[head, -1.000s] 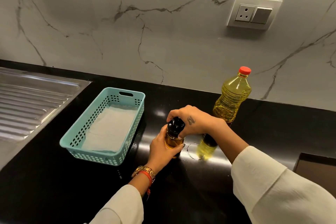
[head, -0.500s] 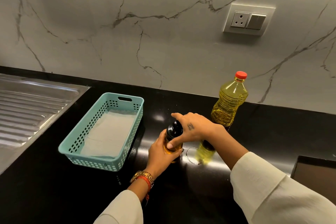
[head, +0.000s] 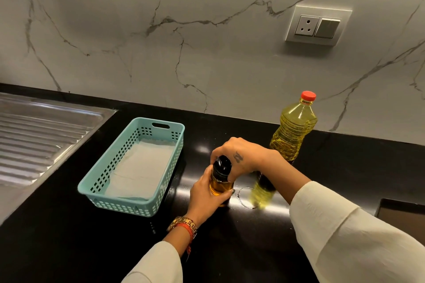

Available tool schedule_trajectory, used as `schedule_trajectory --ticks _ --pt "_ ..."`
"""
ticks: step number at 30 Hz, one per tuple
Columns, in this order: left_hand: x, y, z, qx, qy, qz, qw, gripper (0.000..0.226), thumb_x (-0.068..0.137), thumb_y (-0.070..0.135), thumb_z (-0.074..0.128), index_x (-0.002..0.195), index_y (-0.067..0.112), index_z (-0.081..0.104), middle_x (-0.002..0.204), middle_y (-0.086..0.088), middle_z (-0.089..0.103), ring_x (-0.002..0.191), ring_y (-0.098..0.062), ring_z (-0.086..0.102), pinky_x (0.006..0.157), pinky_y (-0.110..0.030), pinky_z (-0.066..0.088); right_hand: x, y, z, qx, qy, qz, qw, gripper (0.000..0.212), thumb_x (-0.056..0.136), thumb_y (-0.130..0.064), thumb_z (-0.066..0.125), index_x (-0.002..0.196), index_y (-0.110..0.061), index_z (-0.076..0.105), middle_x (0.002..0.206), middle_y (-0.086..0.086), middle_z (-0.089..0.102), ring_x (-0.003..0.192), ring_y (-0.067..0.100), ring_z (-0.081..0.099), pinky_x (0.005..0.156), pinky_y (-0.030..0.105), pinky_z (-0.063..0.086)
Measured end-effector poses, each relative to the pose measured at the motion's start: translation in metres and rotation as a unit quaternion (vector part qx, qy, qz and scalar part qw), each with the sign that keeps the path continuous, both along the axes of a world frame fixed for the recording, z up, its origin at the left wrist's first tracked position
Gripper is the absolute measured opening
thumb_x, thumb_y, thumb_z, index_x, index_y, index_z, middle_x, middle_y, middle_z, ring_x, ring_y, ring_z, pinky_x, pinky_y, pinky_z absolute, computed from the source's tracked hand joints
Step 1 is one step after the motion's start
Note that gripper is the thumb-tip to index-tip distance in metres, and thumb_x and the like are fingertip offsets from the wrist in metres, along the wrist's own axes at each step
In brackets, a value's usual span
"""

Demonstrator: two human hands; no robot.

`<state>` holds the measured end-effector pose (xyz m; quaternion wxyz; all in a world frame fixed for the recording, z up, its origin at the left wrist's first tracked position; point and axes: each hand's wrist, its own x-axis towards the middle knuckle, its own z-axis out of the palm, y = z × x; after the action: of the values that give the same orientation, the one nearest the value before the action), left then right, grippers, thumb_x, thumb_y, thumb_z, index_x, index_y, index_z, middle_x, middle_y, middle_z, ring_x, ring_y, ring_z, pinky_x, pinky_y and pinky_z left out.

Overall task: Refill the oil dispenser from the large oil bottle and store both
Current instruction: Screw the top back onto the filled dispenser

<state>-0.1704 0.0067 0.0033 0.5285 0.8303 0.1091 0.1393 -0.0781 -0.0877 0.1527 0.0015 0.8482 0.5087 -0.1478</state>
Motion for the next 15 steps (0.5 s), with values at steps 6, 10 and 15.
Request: schedule_trajectory --ticks 6,10,15 --pt "0.001 0.001 0.0 0.004 0.009 -0.007 1.0 0.074 0.058 0.054 0.074 0.124 0.036 0.043 0.107 0.012 0.064 0.098 -0.006 0.061 0.084 -0.031 0.053 -0.006 -0.002 -0.004 0.02 -0.044 -0.065 0.997 0.057 0.069 -0.053 0.072 0.105 -0.01 0.06 0.091 0.008 0.067 0.078 0.021 0.064 0.062 0.026 0.054" --pt "-0.001 0.0 0.003 0.013 0.0 -0.007 1.0 0.066 0.063 0.042 0.078 0.12 0.033 0.047 0.1 0.012 0.065 0.092 -0.006 0.062 0.077 -0.024 0.052 -0.005 -0.006 -0.008 0.011 -0.029 -0.11 0.993 0.072 0.061 -0.069 0.067 0.101 -0.01 0.059 0.088 0.007 0.067 0.078 0.023 0.064 0.065 0.031 0.055" --pt "-0.001 0.0 0.003 -0.004 0.003 -0.011 1.0 0.068 0.061 0.043 0.077 0.121 0.036 0.046 0.101 0.013 0.066 0.094 -0.004 0.062 0.081 -0.024 0.052 -0.011 -0.001 -0.009 0.01 -0.031 -0.049 0.998 0.054 0.07 -0.044 0.075 0.112 -0.017 0.053 0.099 0.007 0.063 0.086 0.021 0.061 0.064 0.025 0.05"
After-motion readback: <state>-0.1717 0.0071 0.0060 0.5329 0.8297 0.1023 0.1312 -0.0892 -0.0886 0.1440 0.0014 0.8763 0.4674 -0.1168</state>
